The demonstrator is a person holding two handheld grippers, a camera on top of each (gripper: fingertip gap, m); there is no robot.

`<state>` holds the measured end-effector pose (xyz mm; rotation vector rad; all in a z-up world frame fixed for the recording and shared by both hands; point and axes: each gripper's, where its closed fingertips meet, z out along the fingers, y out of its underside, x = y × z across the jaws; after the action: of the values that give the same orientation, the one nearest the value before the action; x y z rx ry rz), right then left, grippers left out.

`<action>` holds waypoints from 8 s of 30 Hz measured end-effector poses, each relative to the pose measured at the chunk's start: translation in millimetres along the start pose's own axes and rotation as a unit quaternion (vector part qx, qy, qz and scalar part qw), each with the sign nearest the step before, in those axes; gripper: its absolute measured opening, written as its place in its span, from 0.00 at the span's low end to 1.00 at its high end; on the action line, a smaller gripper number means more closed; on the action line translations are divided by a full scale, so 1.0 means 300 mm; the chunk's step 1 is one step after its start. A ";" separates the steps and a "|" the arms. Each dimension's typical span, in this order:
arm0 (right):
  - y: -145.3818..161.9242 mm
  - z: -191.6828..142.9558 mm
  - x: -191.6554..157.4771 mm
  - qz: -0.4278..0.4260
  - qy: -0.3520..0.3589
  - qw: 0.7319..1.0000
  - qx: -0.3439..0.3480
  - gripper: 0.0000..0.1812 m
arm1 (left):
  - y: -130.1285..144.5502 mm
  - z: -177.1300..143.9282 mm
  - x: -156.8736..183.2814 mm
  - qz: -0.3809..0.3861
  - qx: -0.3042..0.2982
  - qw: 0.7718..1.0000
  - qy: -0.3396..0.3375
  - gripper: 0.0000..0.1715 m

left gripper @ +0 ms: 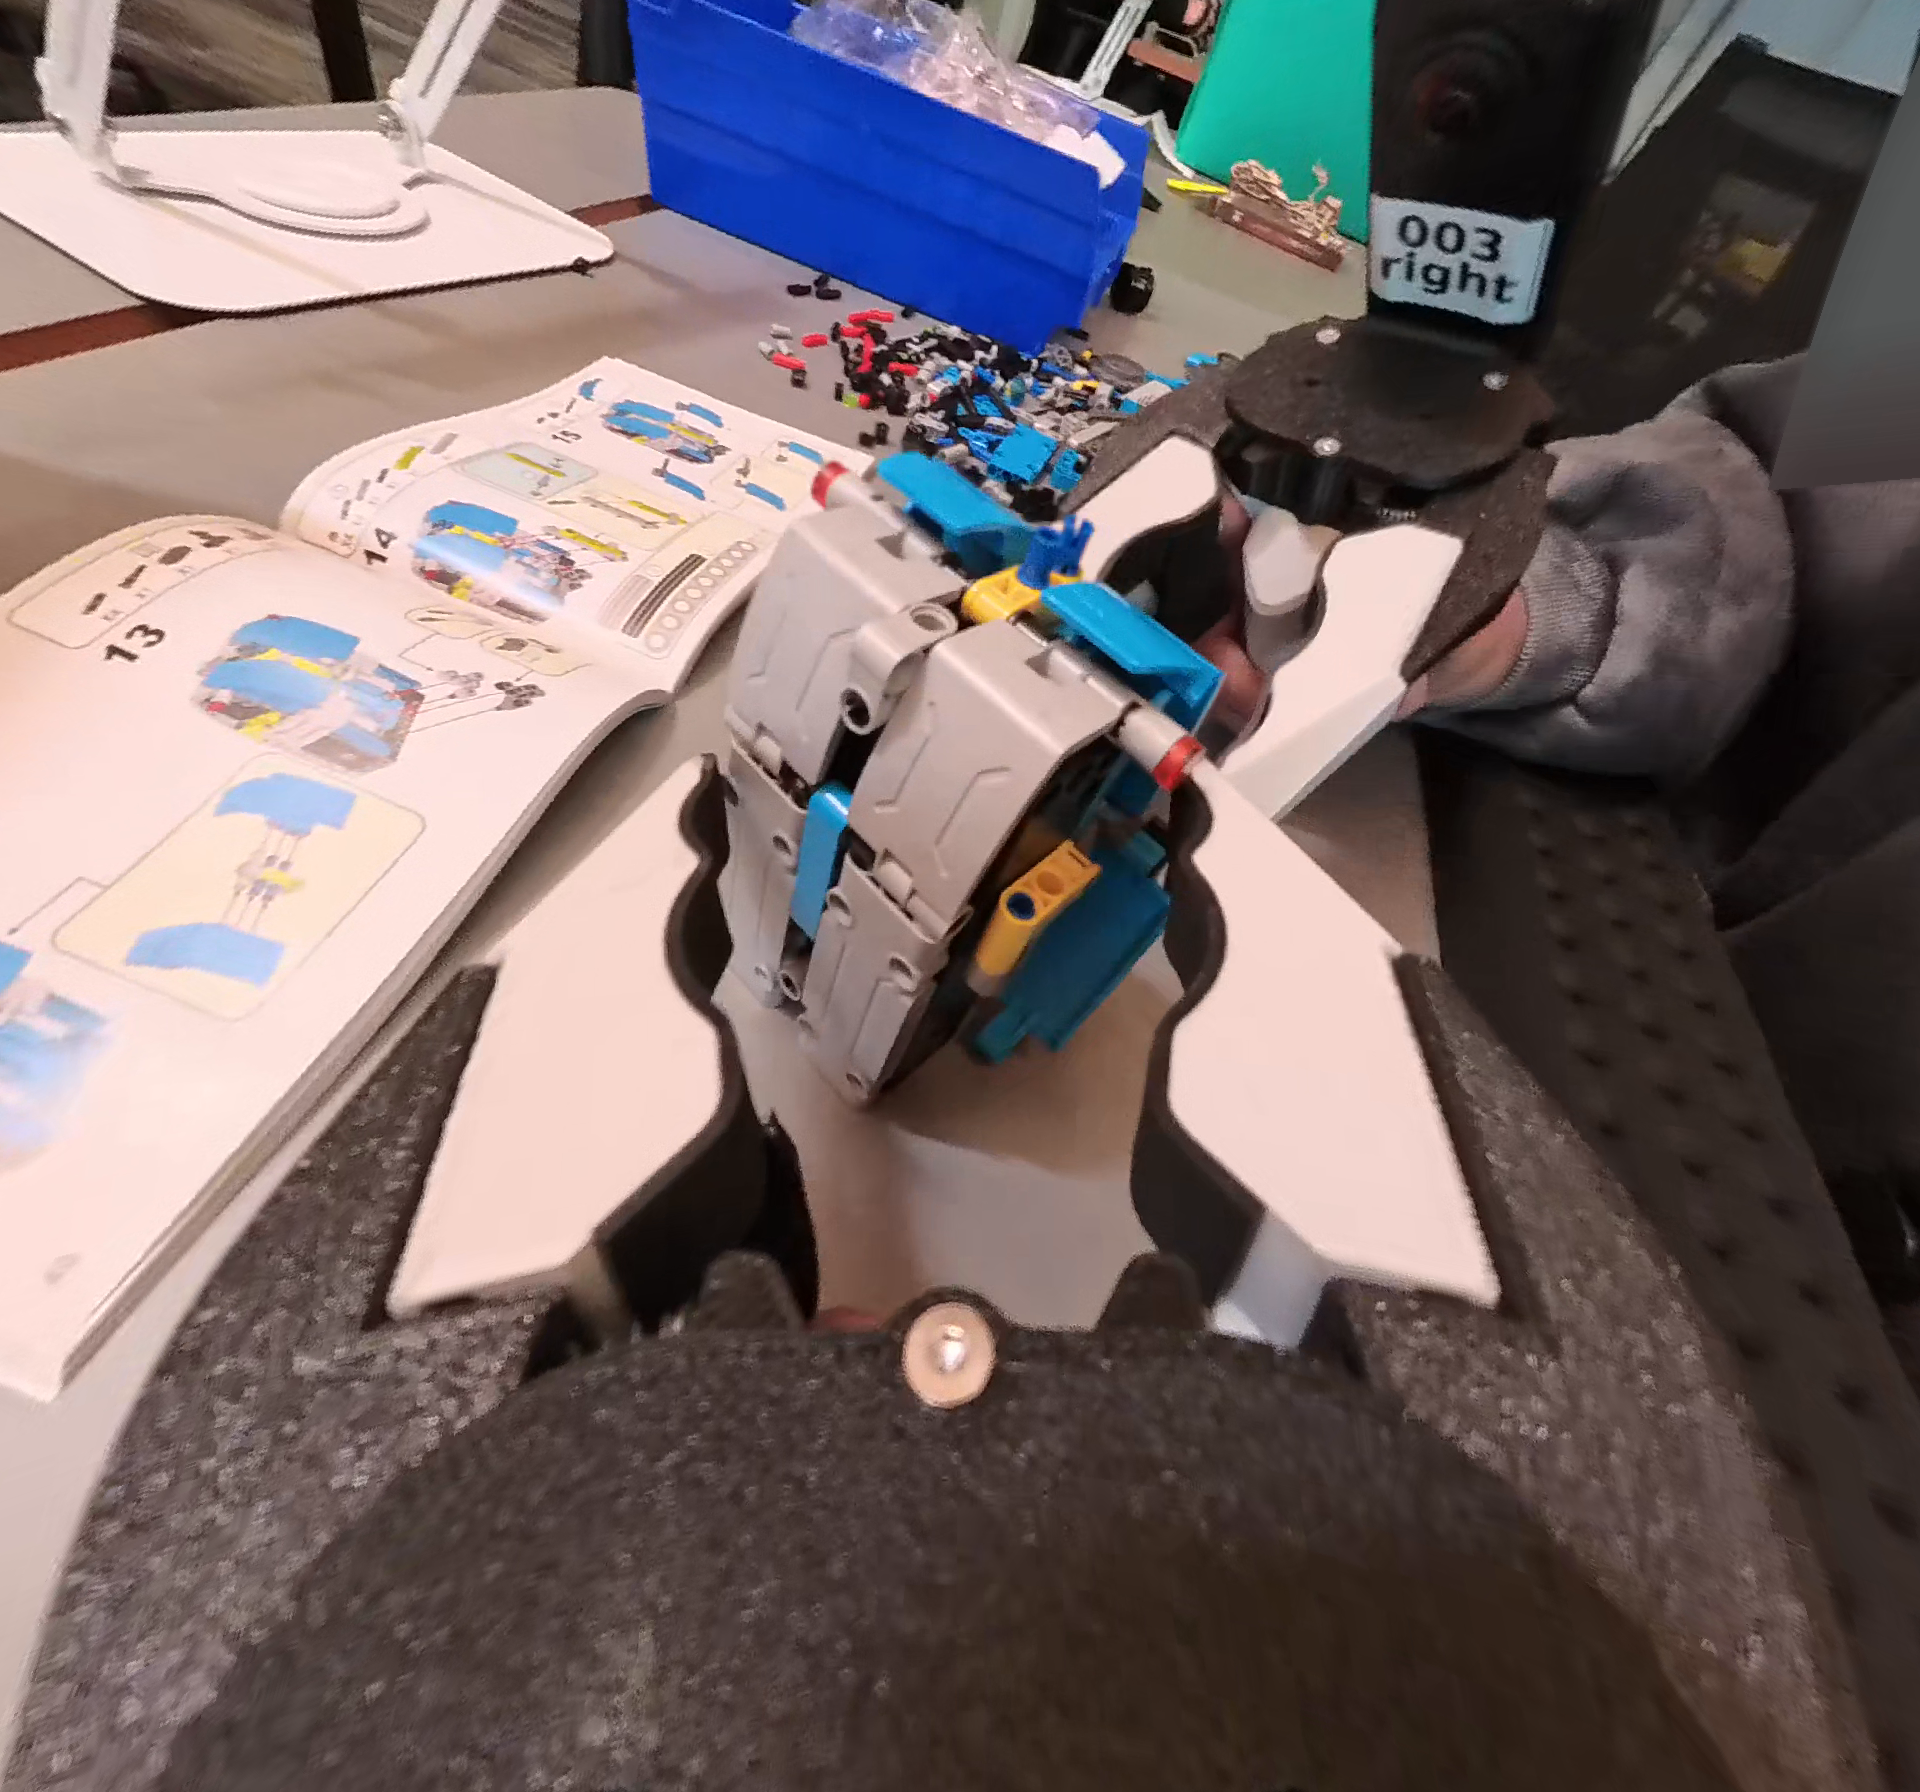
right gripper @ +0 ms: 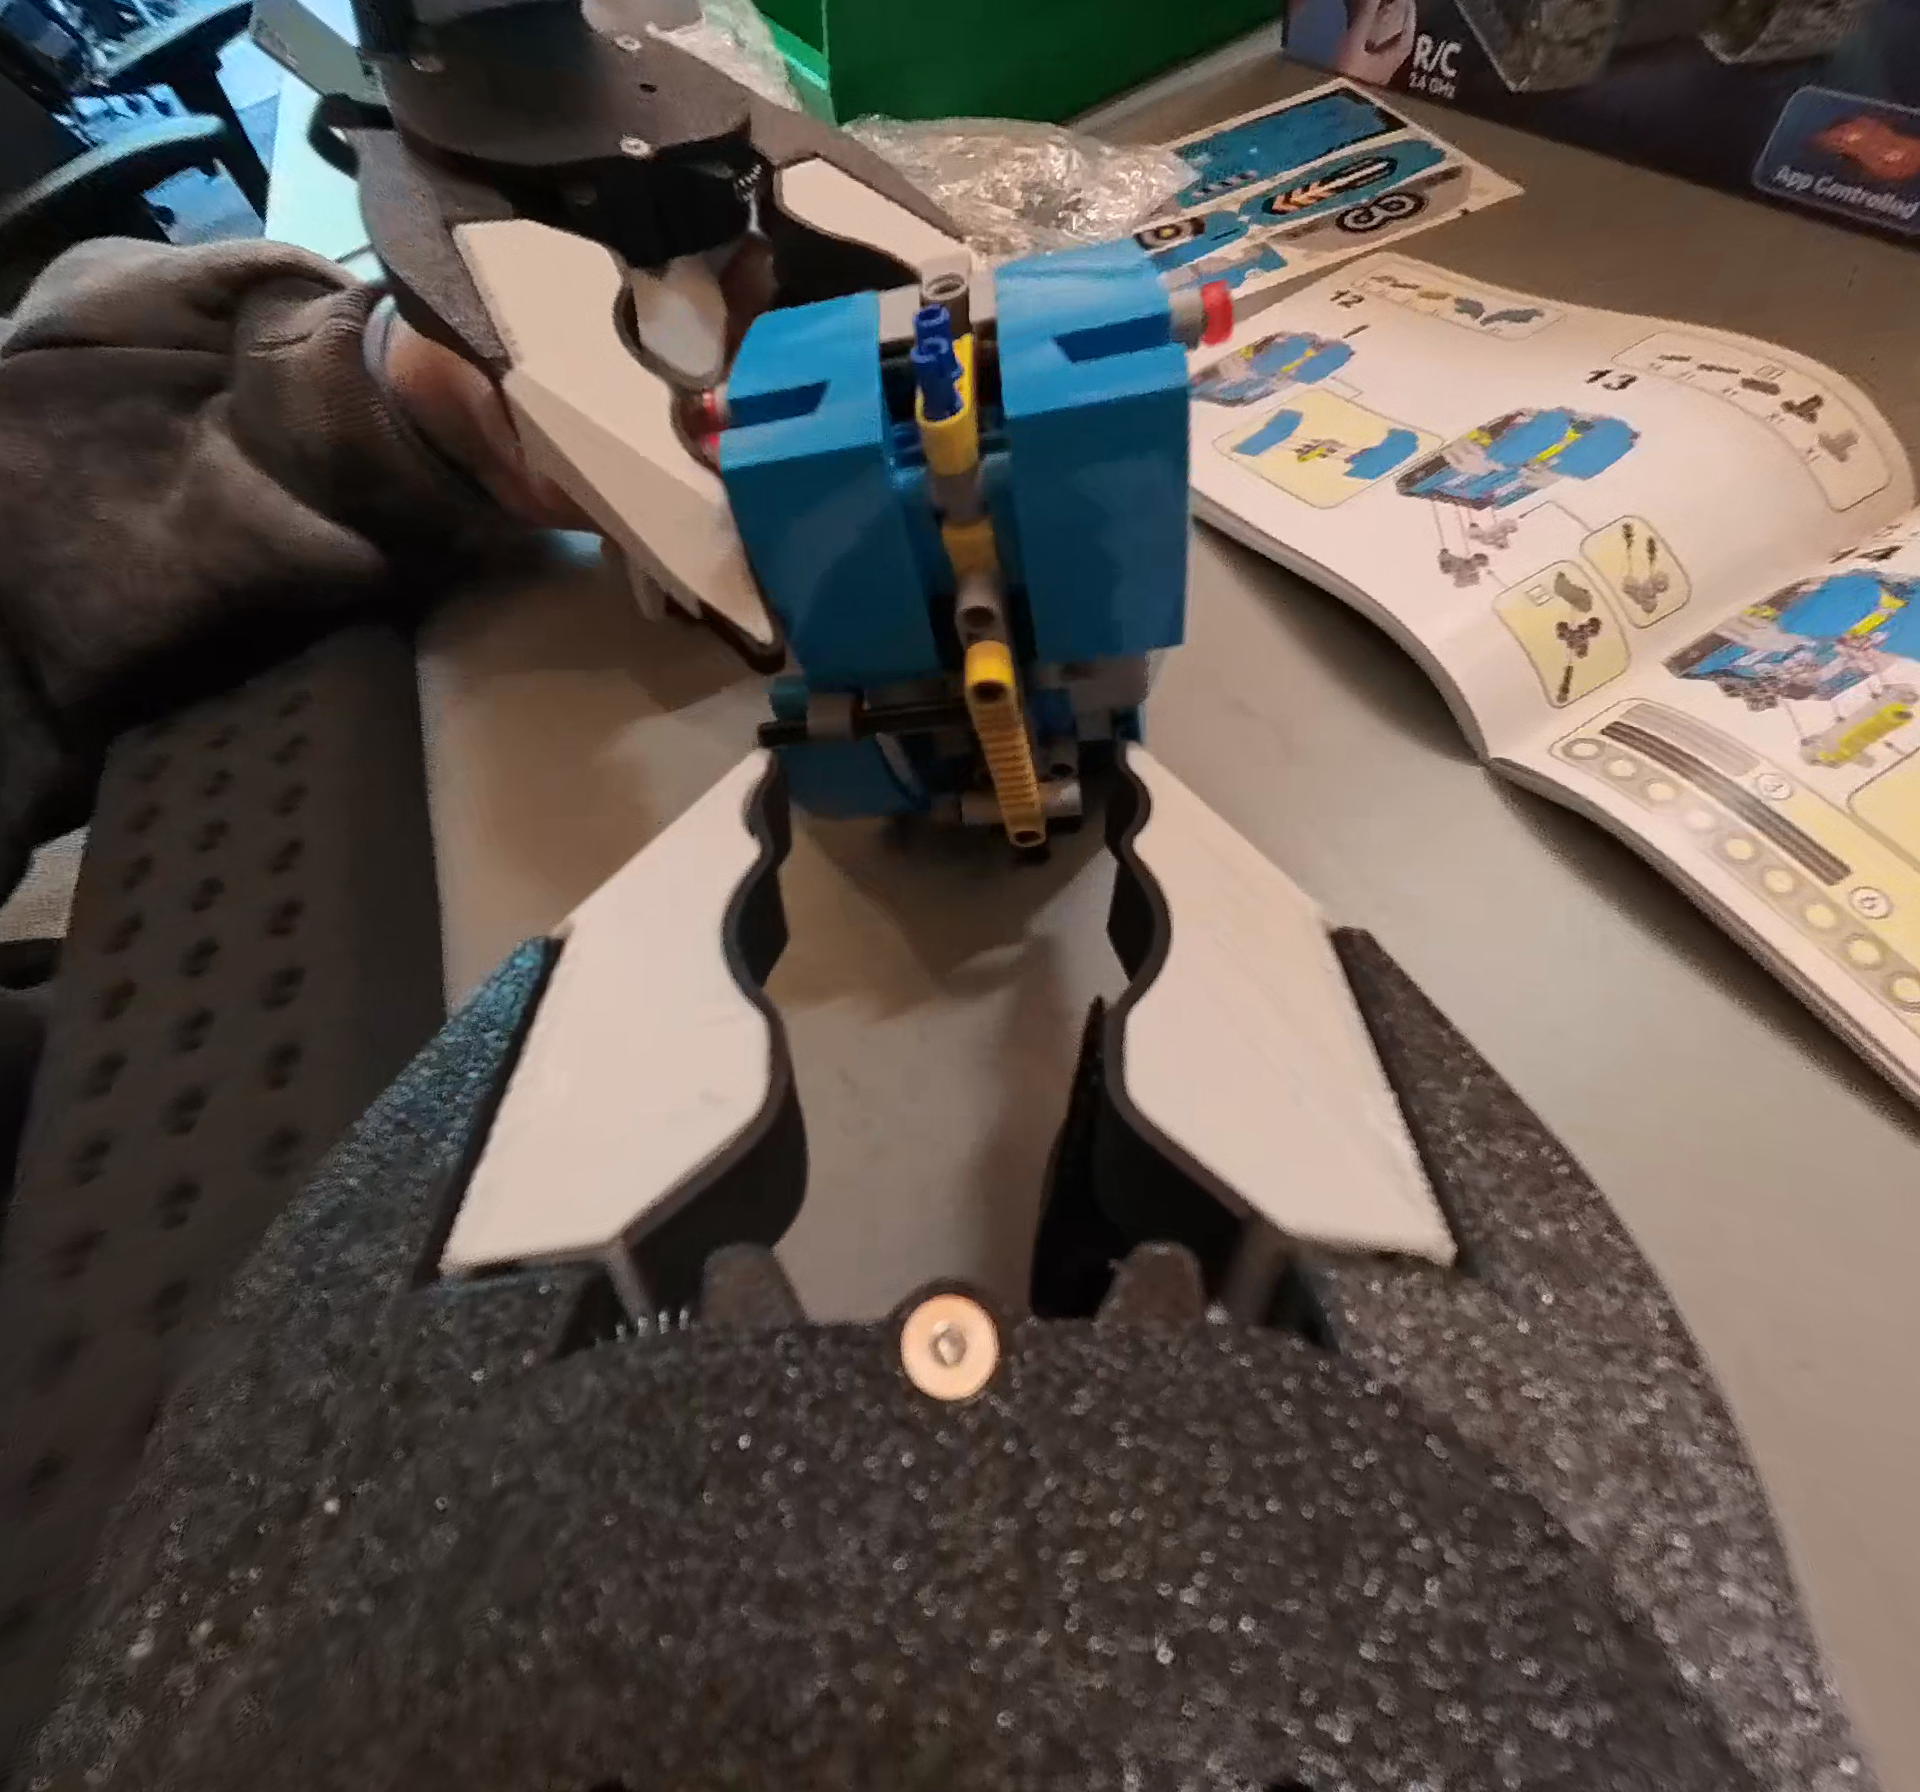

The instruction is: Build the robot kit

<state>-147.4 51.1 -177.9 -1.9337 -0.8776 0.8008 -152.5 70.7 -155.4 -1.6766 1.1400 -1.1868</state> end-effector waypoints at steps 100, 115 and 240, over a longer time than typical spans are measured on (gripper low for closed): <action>-0.010 -0.023 -0.031 0.003 -0.018 0.999 -0.041 0.08 | 0.003 -0.008 -0.071 -0.195 0.023 0.980 0.037 0.50; -0.108 0.007 0.010 0.139 -0.227 0.962 0.053 0.45 | 0.002 -0.008 -0.059 -0.182 0.024 0.982 0.041 0.50; -0.067 -0.026 -0.058 -0.075 -0.231 0.970 0.003 0.28 | 0.063 -0.023 0.040 0.047 -0.053 0.996 0.048 0.50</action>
<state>-156.4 41.5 -153.5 -1.6734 -1.2767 1.1840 -161.6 52.9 -167.9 -1.6401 1.3467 -1.1758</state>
